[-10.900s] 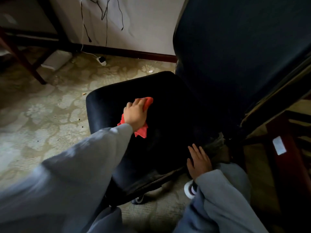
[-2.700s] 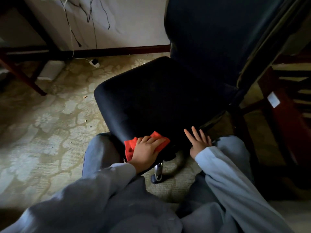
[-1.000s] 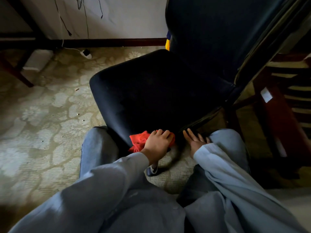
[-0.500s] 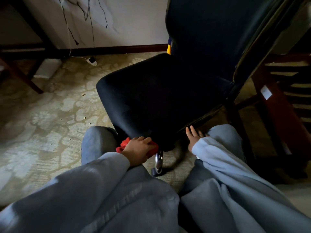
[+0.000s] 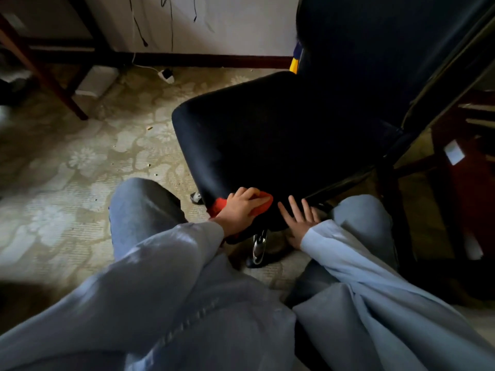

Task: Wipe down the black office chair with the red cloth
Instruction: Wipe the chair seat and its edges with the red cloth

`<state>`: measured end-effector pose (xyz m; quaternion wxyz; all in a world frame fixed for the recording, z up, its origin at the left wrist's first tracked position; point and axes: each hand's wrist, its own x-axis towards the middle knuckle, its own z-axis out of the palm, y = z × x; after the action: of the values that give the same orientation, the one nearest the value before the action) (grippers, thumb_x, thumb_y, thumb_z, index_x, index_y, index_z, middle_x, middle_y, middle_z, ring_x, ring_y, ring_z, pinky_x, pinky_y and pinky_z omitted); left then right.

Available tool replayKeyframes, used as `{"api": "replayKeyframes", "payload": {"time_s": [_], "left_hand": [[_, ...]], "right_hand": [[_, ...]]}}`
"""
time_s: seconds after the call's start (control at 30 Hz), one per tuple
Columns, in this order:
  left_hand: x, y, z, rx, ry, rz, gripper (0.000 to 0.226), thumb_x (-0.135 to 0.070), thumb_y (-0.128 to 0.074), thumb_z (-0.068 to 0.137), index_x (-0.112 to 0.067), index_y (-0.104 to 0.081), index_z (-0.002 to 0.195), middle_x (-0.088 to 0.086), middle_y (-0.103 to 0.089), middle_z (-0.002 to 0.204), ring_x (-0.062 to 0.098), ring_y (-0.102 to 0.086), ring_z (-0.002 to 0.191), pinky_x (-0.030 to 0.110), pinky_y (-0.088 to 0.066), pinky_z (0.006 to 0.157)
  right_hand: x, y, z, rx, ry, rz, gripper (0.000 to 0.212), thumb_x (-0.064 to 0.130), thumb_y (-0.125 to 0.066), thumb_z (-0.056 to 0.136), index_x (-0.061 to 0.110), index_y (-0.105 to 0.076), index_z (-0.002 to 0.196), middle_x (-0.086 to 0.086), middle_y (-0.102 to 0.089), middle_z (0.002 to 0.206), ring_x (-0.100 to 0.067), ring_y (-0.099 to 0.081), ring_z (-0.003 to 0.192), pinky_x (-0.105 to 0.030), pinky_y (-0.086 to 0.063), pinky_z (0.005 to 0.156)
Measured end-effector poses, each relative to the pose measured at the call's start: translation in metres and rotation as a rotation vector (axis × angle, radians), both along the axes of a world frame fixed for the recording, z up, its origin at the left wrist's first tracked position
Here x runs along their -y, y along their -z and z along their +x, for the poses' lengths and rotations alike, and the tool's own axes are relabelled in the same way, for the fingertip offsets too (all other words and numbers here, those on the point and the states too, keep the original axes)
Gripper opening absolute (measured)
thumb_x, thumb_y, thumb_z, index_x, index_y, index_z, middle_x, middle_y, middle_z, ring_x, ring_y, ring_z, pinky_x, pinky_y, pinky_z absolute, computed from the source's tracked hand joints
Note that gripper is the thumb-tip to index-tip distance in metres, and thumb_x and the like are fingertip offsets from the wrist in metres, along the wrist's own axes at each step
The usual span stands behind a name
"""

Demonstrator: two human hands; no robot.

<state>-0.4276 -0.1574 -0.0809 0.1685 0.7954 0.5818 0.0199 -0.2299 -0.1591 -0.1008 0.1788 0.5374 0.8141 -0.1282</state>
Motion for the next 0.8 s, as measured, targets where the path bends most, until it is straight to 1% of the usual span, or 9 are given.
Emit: {"api": "replayKeyframes", "payload": {"time_s": [0.1,0.17,0.27,0.33,0.43,0.5,0.57,0.67,0.8], "left_hand": [[0.014,0.004,-0.006,-0.127,0.184,-0.045,0.056,-0.017,-0.046,0.094,-0.037,-0.03,0.144,0.001,-0.025,0.148,0.024,-0.024,0.131,0.039,-0.027,0.1],[0.017,0.007,-0.017,-0.166,0.314,-0.133,0.05,-0.021,-0.049,0.094,-0.037,-0.039,0.14,0.002,-0.026,0.148,0.024,-0.025,0.131,0.036,-0.027,0.099],[0.01,0.017,-0.056,0.091,0.396,-0.236,0.038,-0.03,-0.066,0.085,-0.03,-0.061,0.123,0.01,-0.049,0.127,0.019,-0.042,0.114,0.031,-0.037,0.097],[0.004,0.02,-0.075,0.354,0.232,-0.064,0.027,-0.04,-0.058,0.088,-0.03,-0.064,0.112,0.01,-0.056,0.104,0.014,-0.047,0.098,0.022,-0.039,0.089],[-0.013,0.012,-0.07,0.539,-0.253,0.25,0.027,-0.019,-0.053,0.093,-0.018,-0.067,0.115,0.002,-0.049,0.098,0.017,-0.05,0.096,0.011,-0.032,0.088],[-0.028,0.012,-0.064,0.561,-0.566,0.223,0.03,-0.014,-0.052,0.094,-0.02,-0.063,0.122,0.006,-0.051,0.109,0.024,-0.049,0.108,0.016,-0.032,0.095],[-0.035,0.021,-0.061,0.523,-0.746,0.129,0.033,-0.021,-0.051,0.095,-0.027,-0.059,0.126,0.012,-0.048,0.12,0.03,-0.044,0.116,0.027,-0.032,0.101],[-0.032,0.033,-0.046,0.42,-0.725,0.094,0.037,-0.023,-0.048,0.096,-0.028,-0.051,0.133,0.012,-0.046,0.127,0.033,-0.04,0.117,0.032,-0.03,0.102],[-0.015,0.031,-0.028,0.298,-0.467,0.124,0.037,-0.022,-0.051,0.094,-0.027,-0.055,0.131,0.012,-0.051,0.125,0.038,-0.047,0.111,0.04,-0.04,0.097]], "right_hand": [[0.001,0.003,0.0,-0.005,0.009,-0.022,0.08,0.032,-0.043,0.093,0.031,0.016,0.147,-0.003,0.023,0.155,-0.031,0.017,0.143,-0.042,0.002,0.115],[0.0,0.002,0.0,-0.01,0.006,-0.049,0.081,0.028,-0.044,0.093,0.031,0.016,0.147,-0.002,0.024,0.155,-0.031,0.018,0.142,-0.042,0.003,0.115],[-0.002,0.0,0.001,-0.007,0.008,-0.068,0.081,0.023,-0.044,0.092,0.033,0.016,0.147,-0.001,0.025,0.154,-0.03,0.02,0.142,-0.043,0.004,0.115],[-0.003,0.001,0.001,-0.009,0.005,-0.061,0.082,0.022,-0.044,0.092,0.032,0.016,0.147,-0.001,0.026,0.154,-0.03,0.02,0.142,-0.044,0.004,0.115],[-0.002,0.001,0.001,-0.008,-0.013,-0.041,0.08,0.026,-0.043,0.093,0.03,0.016,0.147,-0.002,0.025,0.154,-0.031,0.02,0.142,-0.044,0.002,0.115],[-0.002,-0.001,0.001,-0.006,-0.023,-0.044,0.078,0.028,-0.041,0.094,0.029,0.016,0.147,-0.003,0.025,0.154,-0.032,0.019,0.142,-0.045,0.0,0.115],[-0.001,-0.001,0.0,-0.013,-0.01,-0.063,0.078,0.027,-0.041,0.094,0.03,0.016,0.147,-0.003,0.026,0.154,-0.032,0.019,0.142,-0.046,-0.001,0.115],[-0.001,-0.001,0.0,-0.015,0.005,-0.075,0.081,0.024,-0.043,0.093,0.031,0.017,0.147,-0.002,0.027,0.154,-0.031,0.021,0.142,-0.046,-0.002,0.115],[-0.002,-0.002,-0.001,0.035,0.01,-0.07,0.082,0.029,-0.045,0.094,0.029,0.018,0.146,-0.004,0.028,0.153,-0.033,0.021,0.141,-0.048,-0.005,0.115]]}}
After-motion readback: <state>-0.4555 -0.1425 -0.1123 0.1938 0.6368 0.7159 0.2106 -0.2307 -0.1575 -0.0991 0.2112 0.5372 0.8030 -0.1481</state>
